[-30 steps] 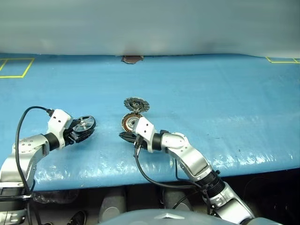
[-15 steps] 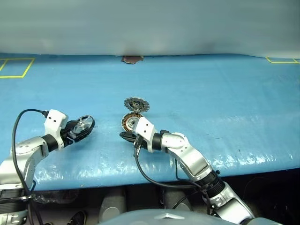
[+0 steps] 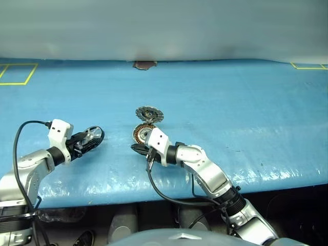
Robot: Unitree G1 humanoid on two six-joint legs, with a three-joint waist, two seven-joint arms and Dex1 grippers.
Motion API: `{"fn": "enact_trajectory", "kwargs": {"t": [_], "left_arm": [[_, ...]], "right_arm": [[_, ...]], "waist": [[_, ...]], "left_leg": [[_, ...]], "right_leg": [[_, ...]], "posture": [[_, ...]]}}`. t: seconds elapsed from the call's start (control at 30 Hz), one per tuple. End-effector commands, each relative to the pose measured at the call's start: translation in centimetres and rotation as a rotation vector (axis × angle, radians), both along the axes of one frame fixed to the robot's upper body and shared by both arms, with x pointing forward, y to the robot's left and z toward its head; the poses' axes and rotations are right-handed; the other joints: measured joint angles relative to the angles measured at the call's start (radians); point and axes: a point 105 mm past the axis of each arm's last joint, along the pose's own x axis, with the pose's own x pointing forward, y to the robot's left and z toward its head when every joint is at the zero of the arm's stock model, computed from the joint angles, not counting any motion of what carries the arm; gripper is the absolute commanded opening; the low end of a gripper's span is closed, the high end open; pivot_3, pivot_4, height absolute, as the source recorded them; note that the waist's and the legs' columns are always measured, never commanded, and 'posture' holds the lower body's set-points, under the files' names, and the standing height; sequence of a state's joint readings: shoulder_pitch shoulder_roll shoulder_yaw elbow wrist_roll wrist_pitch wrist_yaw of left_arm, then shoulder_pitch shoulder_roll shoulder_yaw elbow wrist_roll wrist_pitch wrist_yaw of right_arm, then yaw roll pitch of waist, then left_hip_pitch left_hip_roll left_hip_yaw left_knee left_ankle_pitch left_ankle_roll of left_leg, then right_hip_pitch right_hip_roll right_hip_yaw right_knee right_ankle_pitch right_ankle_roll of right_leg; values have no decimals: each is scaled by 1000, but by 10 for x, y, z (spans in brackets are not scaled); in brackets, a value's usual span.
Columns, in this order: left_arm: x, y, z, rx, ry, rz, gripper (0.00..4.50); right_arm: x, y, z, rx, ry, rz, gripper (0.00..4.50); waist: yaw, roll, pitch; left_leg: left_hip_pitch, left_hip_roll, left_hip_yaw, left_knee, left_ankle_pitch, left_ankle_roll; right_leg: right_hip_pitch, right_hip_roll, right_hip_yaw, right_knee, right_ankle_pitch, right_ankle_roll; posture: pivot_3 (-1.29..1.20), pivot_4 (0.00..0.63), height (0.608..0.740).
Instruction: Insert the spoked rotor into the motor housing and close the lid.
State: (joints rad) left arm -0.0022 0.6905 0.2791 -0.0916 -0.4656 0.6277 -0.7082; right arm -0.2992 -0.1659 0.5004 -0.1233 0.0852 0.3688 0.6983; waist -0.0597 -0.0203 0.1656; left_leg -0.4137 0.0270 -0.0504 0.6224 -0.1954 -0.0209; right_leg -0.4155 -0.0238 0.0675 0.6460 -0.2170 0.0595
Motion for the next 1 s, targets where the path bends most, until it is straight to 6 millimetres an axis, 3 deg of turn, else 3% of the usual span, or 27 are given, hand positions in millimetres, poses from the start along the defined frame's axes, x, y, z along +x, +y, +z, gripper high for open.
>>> {"fn": "enact_trajectory", "kwargs": {"t": [0.03,0.17,0.4,0.43,0.5,1.0], "left_arm": [[2,2,15,-35,-52,10,3054],[2,-2,25,-114,-84,2,3054],[1,1,19,-66,-63,2,3054],[2,3,18,-61,-61,15,3780],[2,3,18,-65,-61,26,4339],[6,10,12,-46,-31,71,4339]], "right_arm": [[0,2,9,30,-32,7,0],[0,2,9,30,-33,5,0],[1,1,9,28,-37,2,0],[1,1,9,27,-37,1,0],[1,1,8,25,-38,0,0],[2,1,8,24,-37,-9,0]], "waist": [[0,0,0],[0,0,0],[0,0,0],[0,0,0],[0,0,0],[0,-1,0]], "left_leg": [[0,0,0,0,0,0],[0,0,0,0,0,0],[0,0,0,0,0,0],[0,0,0,0,0,0],[0,0,0,0,0,0],[0,0,0,1,0,0]], "right_leg": [[0,0,0,0,0,0],[0,0,0,0,0,0],[0,0,0,0,0,0],[0,0,0,0,0,0],[0,0,0,0,0,0],[1,0,0,0,0,0]], "posture": [[0,150,740],[0,150,740],[0,150,740],[0,150,740],[0,150,740],[0,150,740]]}}
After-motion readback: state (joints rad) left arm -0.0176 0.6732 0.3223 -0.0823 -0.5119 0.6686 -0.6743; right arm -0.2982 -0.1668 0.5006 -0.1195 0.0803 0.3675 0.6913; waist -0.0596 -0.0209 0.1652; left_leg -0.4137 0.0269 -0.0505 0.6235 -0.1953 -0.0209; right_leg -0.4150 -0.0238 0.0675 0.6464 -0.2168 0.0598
